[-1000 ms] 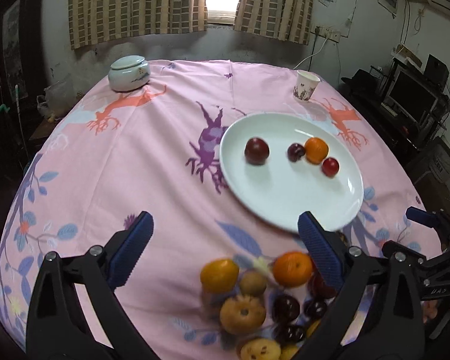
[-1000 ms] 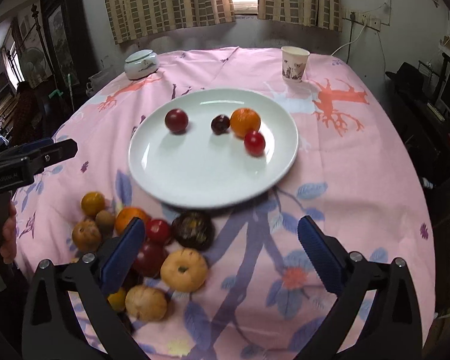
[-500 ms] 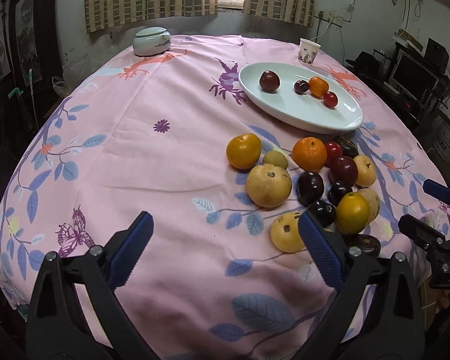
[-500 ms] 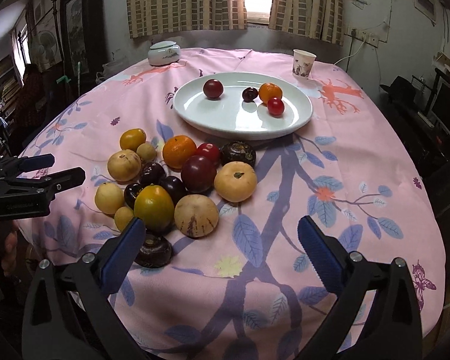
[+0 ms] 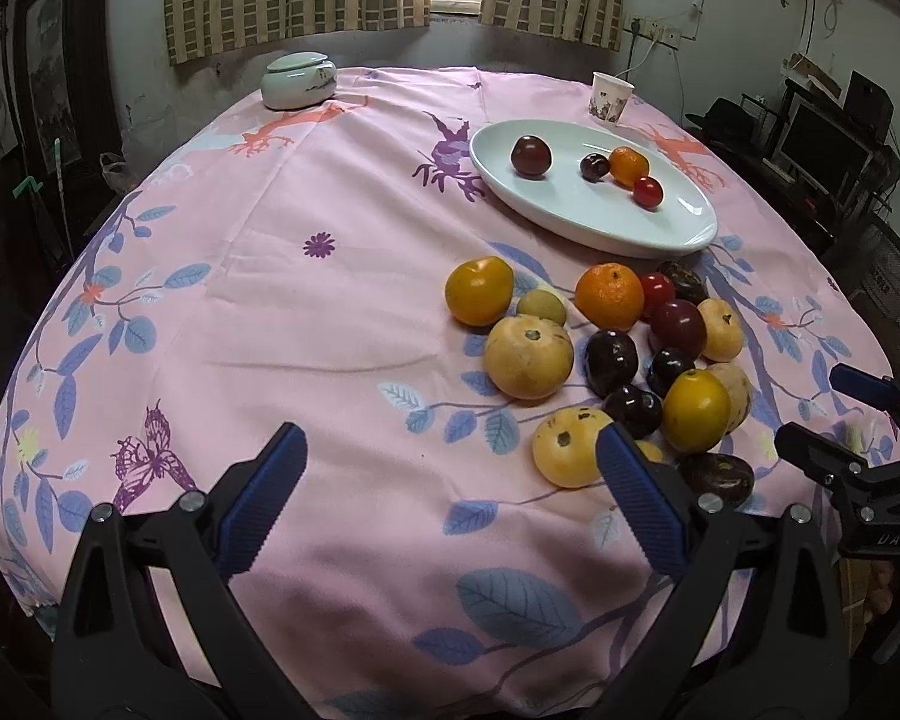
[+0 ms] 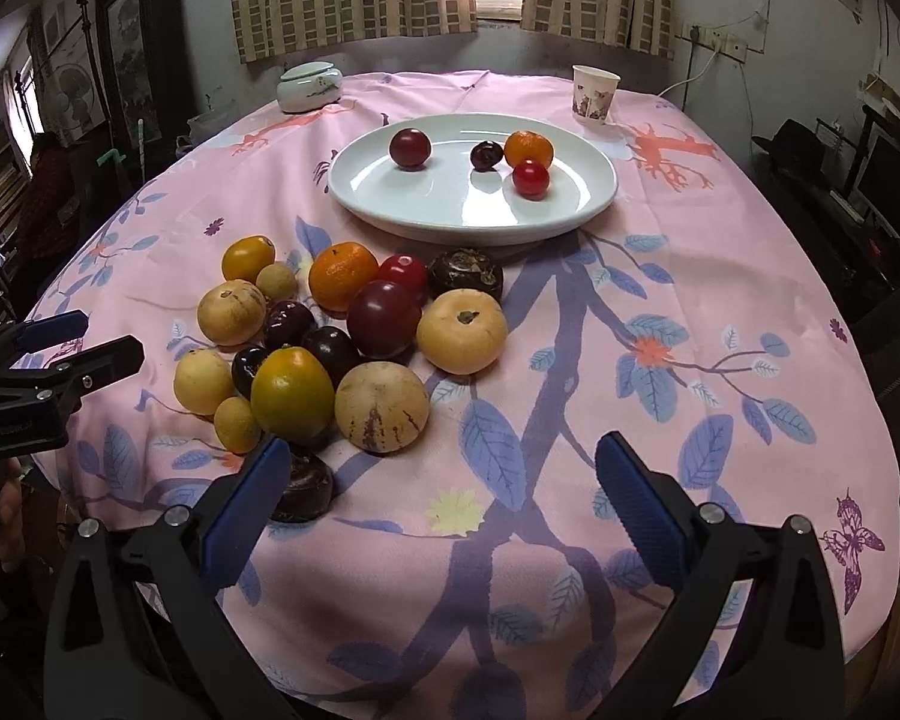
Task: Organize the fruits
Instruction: 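Grasp the brown speckled fruit with the right tool while the left tool grasps a yellow pear, then place both fruits on the white plate and open both tools, then grasp the dark brown round fruit with the right tool while the left tool grasps a large yellow pear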
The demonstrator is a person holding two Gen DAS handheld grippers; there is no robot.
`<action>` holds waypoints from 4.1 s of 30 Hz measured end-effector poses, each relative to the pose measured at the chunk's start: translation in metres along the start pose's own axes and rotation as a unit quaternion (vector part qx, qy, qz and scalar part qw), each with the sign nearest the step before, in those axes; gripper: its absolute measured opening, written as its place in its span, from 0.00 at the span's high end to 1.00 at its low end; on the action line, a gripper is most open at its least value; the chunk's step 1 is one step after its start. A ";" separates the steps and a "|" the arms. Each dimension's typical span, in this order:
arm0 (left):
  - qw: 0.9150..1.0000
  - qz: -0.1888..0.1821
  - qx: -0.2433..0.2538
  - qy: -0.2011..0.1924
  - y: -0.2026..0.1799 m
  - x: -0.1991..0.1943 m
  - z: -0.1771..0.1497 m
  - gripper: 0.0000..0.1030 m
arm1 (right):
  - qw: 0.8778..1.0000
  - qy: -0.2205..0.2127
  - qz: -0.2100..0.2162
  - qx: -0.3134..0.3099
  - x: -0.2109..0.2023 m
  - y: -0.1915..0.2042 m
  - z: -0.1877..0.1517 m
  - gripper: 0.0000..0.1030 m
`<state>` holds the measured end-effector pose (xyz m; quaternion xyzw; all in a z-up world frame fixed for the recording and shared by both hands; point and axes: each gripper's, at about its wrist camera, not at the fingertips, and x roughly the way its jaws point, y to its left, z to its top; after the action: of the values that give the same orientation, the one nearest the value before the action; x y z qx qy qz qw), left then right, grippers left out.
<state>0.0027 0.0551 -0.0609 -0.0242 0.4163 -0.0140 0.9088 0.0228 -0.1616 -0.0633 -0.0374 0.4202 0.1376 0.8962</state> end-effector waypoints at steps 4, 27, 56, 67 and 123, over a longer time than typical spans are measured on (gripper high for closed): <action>1.000 0.000 -0.004 -0.001 0.004 -0.002 -0.003 0.04 | 1.000 0.020 0.007 0.002 0.011 -0.004 -0.002 0.43; 0.998 -0.042 0.013 0.055 -0.018 0.043 -0.014 0.08 | 0.998 0.049 0.026 0.027 0.020 -0.013 0.003 0.61; 0.995 -0.100 0.029 -0.007 -0.033 -0.002 0.016 0.64 | 0.997 0.033 0.064 0.033 0.001 -0.011 0.004 0.61; 0.994 -0.099 0.046 0.016 -0.058 0.064 0.157 0.63 | 0.999 0.008 0.032 0.003 0.038 -0.046 0.120 0.61; 1.000 -0.001 -0.019 0.002 0.017 -0.009 0.003 0.11 | 0.992 0.068 0.109 -0.011 0.007 0.039 -0.008 0.38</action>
<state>-0.0007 0.0731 -0.0526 -0.0423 0.4187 -0.0073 0.9071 0.0102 -0.1244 -0.0724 -0.0103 0.4802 0.2364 0.8447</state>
